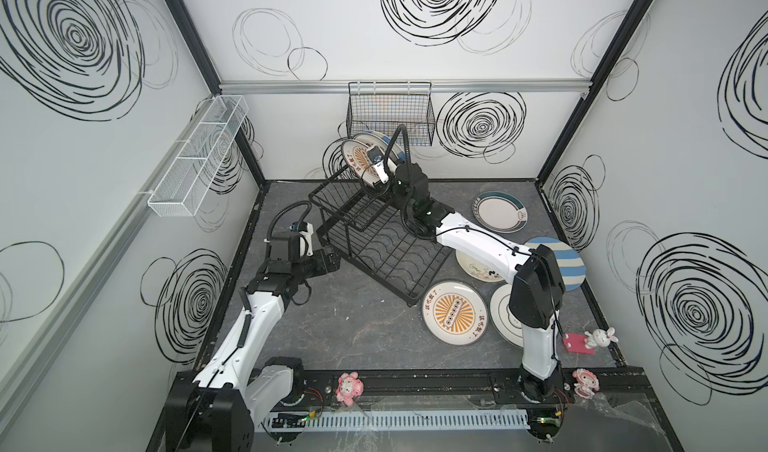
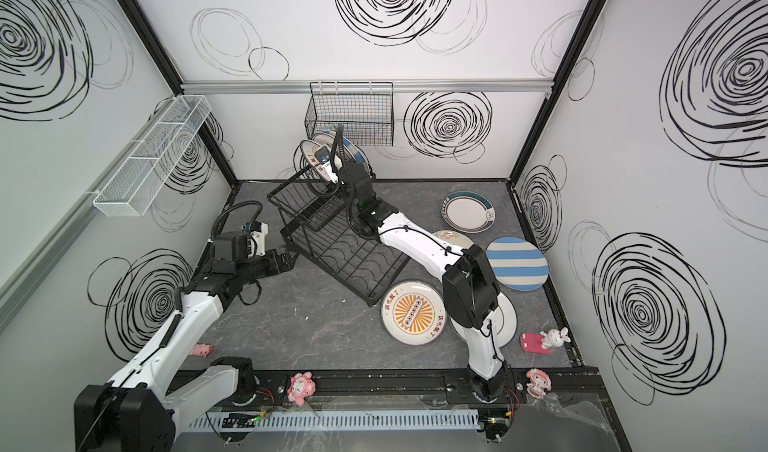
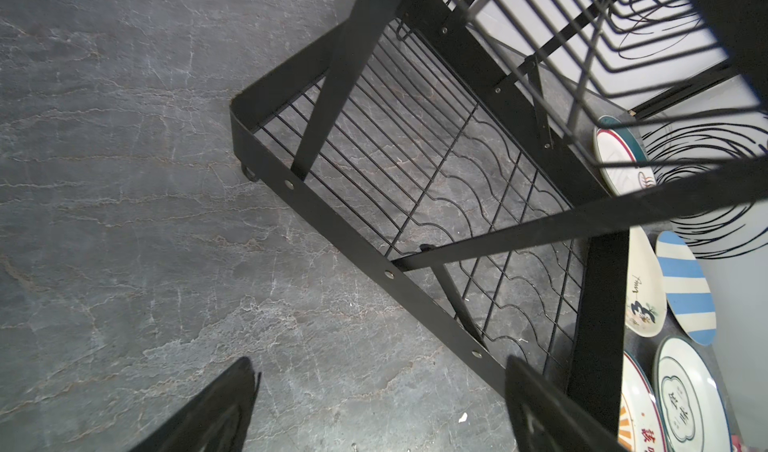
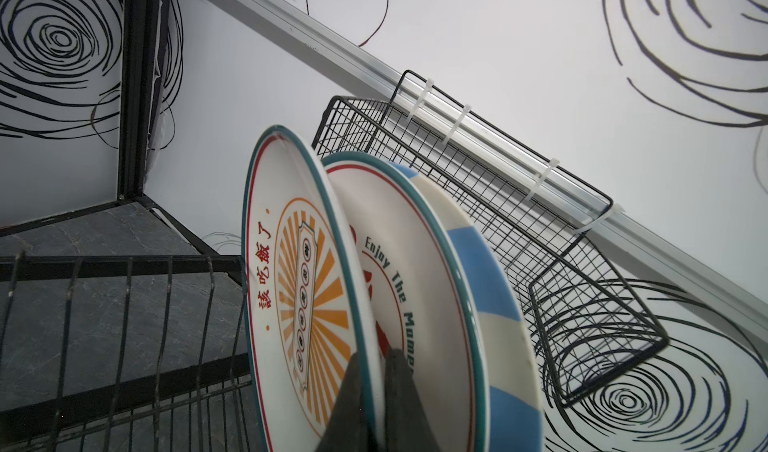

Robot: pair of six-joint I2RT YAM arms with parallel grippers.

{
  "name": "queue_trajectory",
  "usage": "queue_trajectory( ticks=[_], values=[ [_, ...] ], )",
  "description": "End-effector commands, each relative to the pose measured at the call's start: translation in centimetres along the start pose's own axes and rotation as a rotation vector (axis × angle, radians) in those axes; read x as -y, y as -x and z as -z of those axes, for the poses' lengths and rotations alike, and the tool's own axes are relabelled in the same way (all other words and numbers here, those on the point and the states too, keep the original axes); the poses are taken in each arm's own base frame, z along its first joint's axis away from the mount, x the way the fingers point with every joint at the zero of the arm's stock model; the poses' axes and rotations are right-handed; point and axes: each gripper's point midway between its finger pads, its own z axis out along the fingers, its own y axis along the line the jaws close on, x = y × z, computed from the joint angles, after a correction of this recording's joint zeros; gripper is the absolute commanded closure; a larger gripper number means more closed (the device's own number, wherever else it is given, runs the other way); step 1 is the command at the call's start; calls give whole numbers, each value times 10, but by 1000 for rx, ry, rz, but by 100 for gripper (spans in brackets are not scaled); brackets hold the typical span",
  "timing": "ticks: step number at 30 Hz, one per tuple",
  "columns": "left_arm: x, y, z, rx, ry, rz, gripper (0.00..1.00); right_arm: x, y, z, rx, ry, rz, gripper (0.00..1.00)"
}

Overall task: Load the plates into the dish rack
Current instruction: 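Open the right gripper and withdraw it down from the rack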

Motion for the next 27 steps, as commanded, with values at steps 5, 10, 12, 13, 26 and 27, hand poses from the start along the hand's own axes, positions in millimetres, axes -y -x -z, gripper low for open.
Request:
queue_trajectory(
  ticks=[5, 10, 12, 13, 26, 27],
  values=[
    [1, 0, 1, 9, -15, -9, 4, 14, 17, -4, 20, -38, -27, 62],
    [3, 4, 4, 29, -15, -12, 4, 18, 28, 2, 27, -41, -30, 50],
    [3, 5, 5, 33, -16, -13, 4, 18, 35, 9, 33, -35, -32, 47],
    [3, 4, 5, 31, -14, -12, 4, 19, 40, 13, 38, -32, -35, 44],
    [-8, 25, 19, 63, 7, -7, 4, 38, 84, 68, 55, 77, -142, 20],
    [-10, 27, 21, 69, 16, -6, 4, 39, 88, 75, 62, 87, -151, 20]
  ],
)
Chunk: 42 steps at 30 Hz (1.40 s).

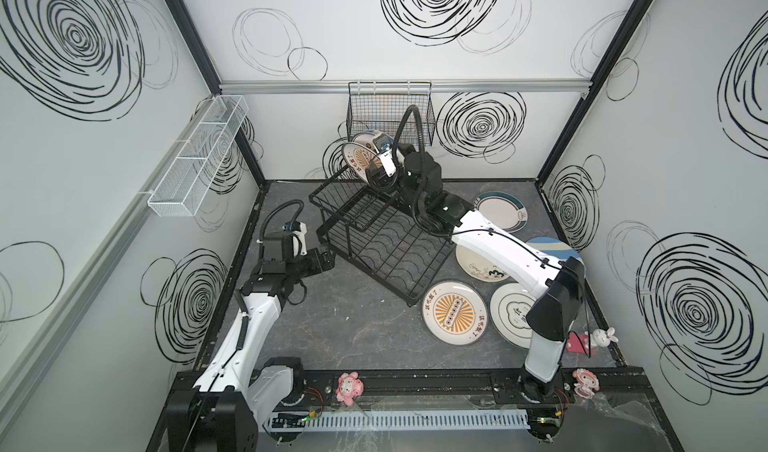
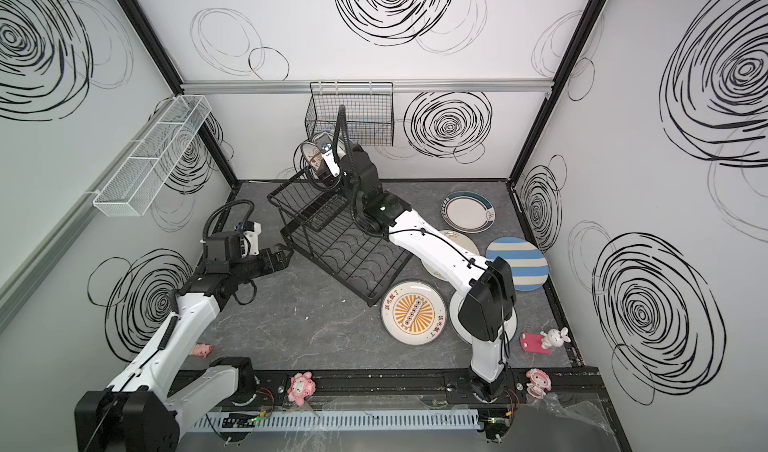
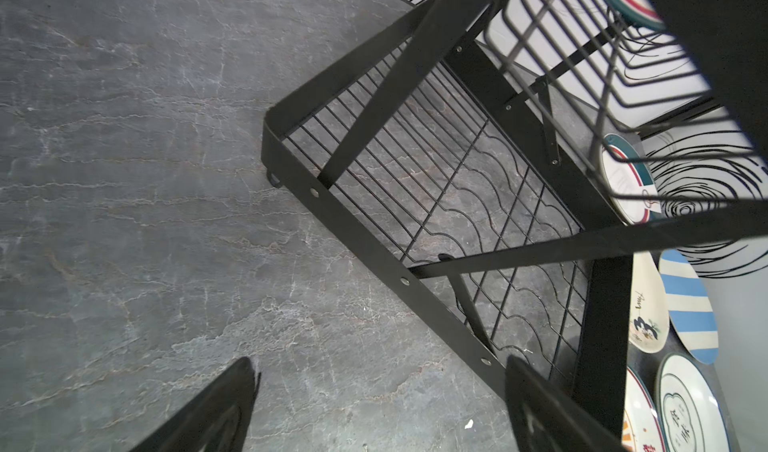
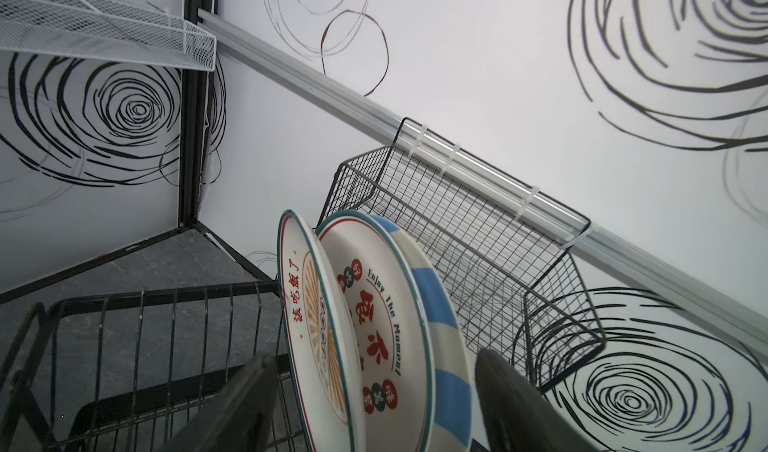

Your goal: Load the plates into the dish rack

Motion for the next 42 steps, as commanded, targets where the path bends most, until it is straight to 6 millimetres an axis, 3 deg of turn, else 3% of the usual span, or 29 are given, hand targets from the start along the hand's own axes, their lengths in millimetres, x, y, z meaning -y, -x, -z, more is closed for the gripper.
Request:
queue_trajectory(
  ticks=[1, 4, 6, 8, 11, 13, 17, 22, 32, 39, 42],
  values=[
    [2, 20, 13, 49, -5, -34, 4, 11, 33, 32, 47, 17, -50, 17],
    [-12, 26, 14, 74, 28, -11, 4, 25, 46, 57, 49, 29, -154, 14],
    [-20, 31, 14, 74, 27, 18, 4, 19, 43, 79, 74, 79, -218, 14],
    [-24, 34, 15, 70, 25, 37, 4, -6, 33, 101, 93, 214, -284, 13],
    [-24, 40, 19, 92, 29, 37, 4, -58, -5, 134, 25, 395, -308, 13],
    [-27, 40, 20, 109, 37, 40, 4, -98, -45, 156, -57, 480, -266, 13],
    [-35, 38, 21, 111, 59, 61, 4, -141, -104, 180, -176, 572, -245, 13],
    [-39, 42, 31, 154, 54, 98, 4, -160, -159, 170, -251, 569, -251, 12],
    [-50, 48, 40, 202, 59, 158, 4, -216, -225, 114, -478, 621, -185, 13],
    [-56, 55, 41, 218, 51, 174, 4, -225, -261, 80, -561, 506, -117, 15],
    [-59, 51, 40, 215, 57, 173, 4, -227, -272, 75, -590, 497, -103, 16]
  ],
)
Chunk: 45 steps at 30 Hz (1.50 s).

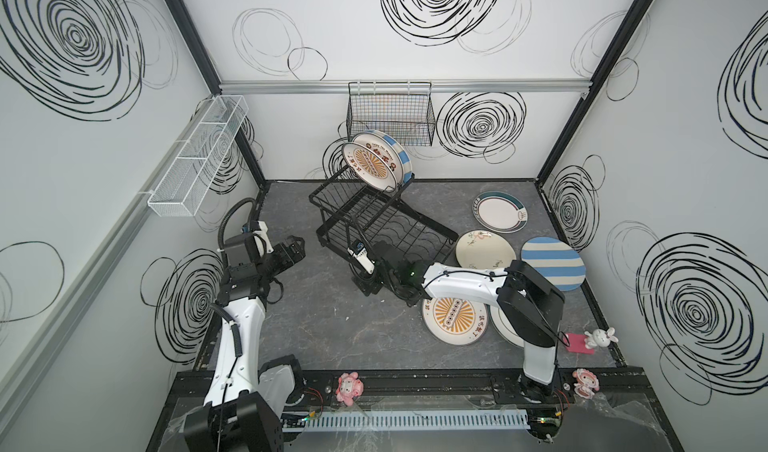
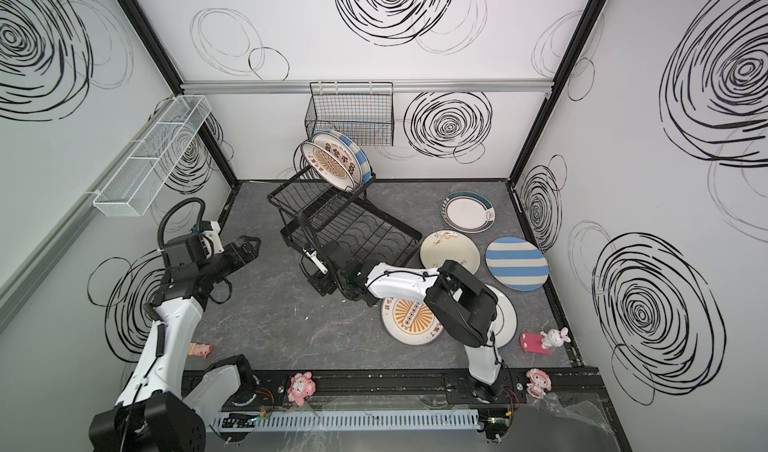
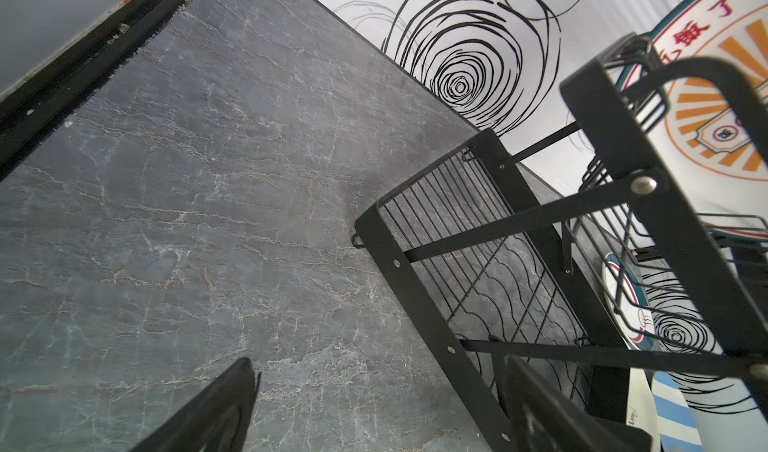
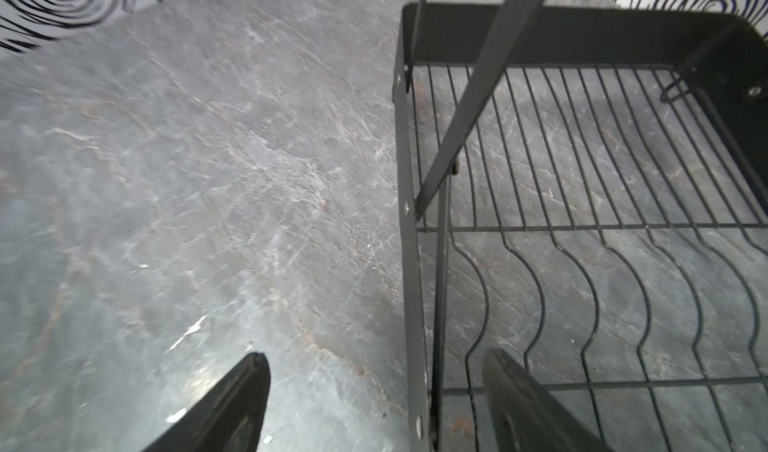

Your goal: Load the plates into the dish rack

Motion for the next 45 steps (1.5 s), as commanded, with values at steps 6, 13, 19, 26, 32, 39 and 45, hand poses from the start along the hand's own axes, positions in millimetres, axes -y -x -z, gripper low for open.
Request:
queue_trajectory(
  ticks=[6, 13, 19, 26, 32, 39, 45],
  values=[
    [1, 5, 0, 34, -27, -11, 4, 24, -17, -13, -56, -108, -18, 17],
    [2, 2, -1, 27, -37, -5, 4, 30, -24, -20, -57, -82, -37, 20],
    [3, 2, 0, 29, -46, -7, 4, 21, -23, -29, -57, -41, 2, 32],
    [4, 1, 0, 29, -51, -10, 4, 20, -27, -35, -64, -45, 16, 49],
    [5, 2, 2, 30, -51, -13, 4, 12, -21, -38, -50, -47, 67, 69],
    [4, -1, 3, 25, -45, -12, 4, -2, -19, -46, -58, -42, 139, 97],
    [2, -1, 4, 24, -32, -13, 4, -21, -12, -45, -26, -22, 189, 100]
  ],
)
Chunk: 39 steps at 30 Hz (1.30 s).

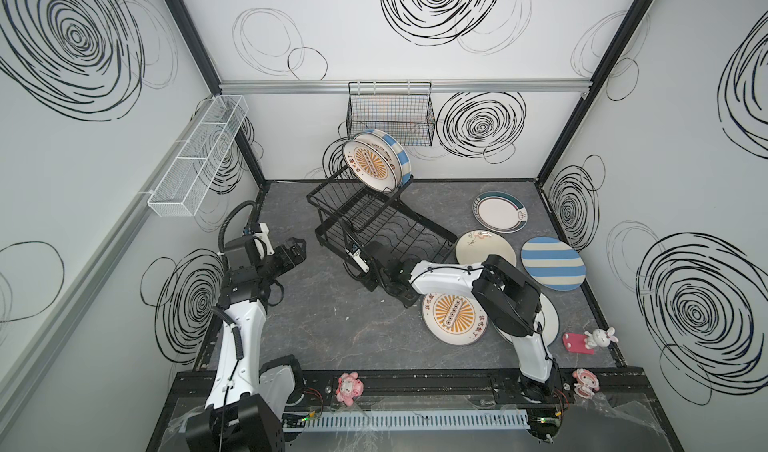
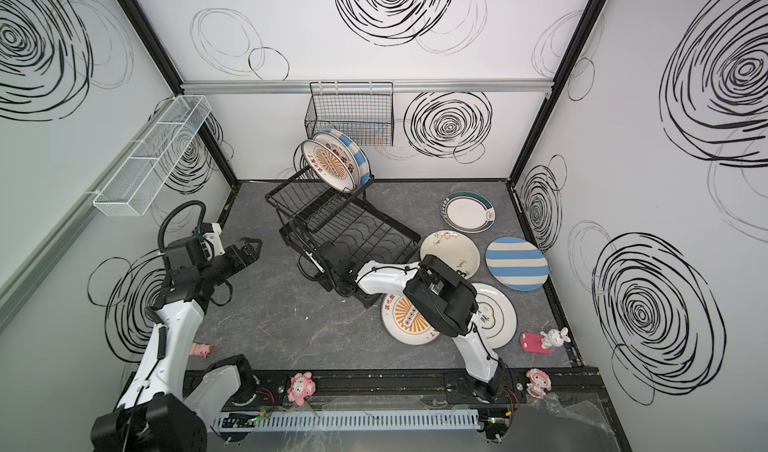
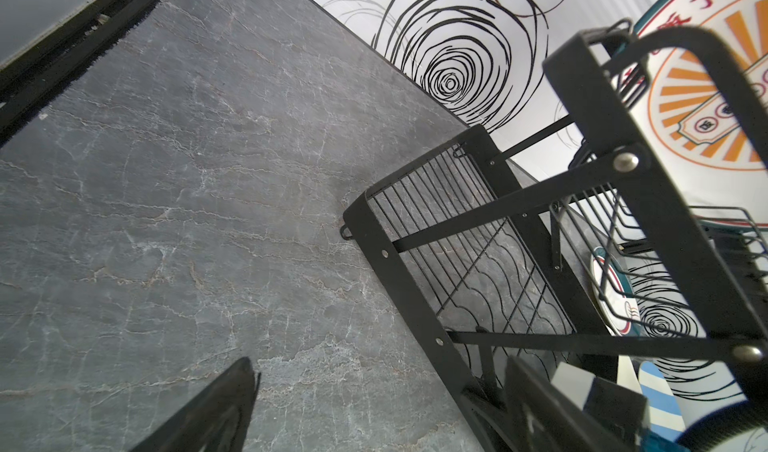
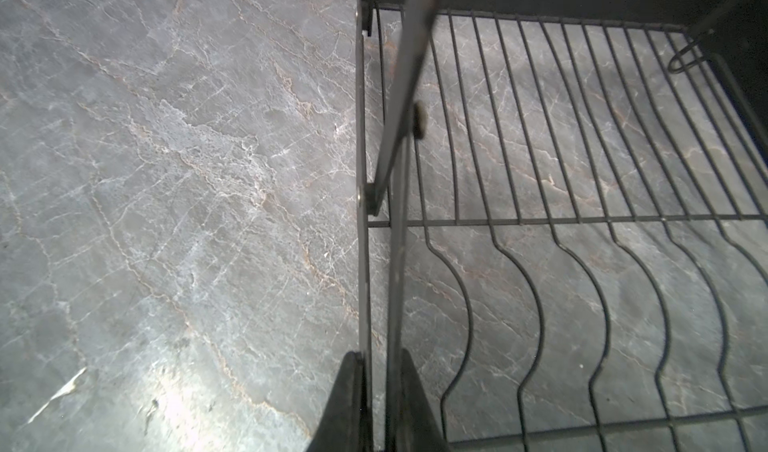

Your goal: Load the plates into the dish rack

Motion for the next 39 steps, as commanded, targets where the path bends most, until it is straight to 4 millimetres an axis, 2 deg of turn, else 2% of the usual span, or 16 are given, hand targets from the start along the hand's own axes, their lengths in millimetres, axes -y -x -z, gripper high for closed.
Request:
queue_trajectory(
  ticks=[1, 7, 16, 22, 27, 33, 37, 38, 39],
  values=[
    [1, 5, 3, 27, -4, -20, 4, -30, 4, -6, 23, 27, 169, 100],
    [0, 4, 6, 28, 9, -22, 4, -55, 13, 2, 75, 49, 255, 100],
    [-3, 4, 11, 33, 33, -21, 4, -91, 31, 25, 199, 101, 357, 100],
    [-6, 3, 13, 38, 52, -22, 4, -98, 32, 15, 194, 124, 373, 100],
    [-8, 4, 14, 44, 60, -21, 4, -102, 40, 3, 196, 125, 370, 100],
    [-8, 6, 14, 47, 61, -23, 4, -97, 49, -5, 200, 119, 359, 100],
    [-8, 7, 13, 49, 59, -21, 4, -89, 57, -7, 205, 120, 328, 88],
    [-8, 8, 13, 51, 58, -22, 4, -88, 59, -6, 211, 121, 322, 77],
    [-8, 8, 13, 53, 58, -22, 4, -87, 60, -5, 212, 123, 314, 73]
  ],
)
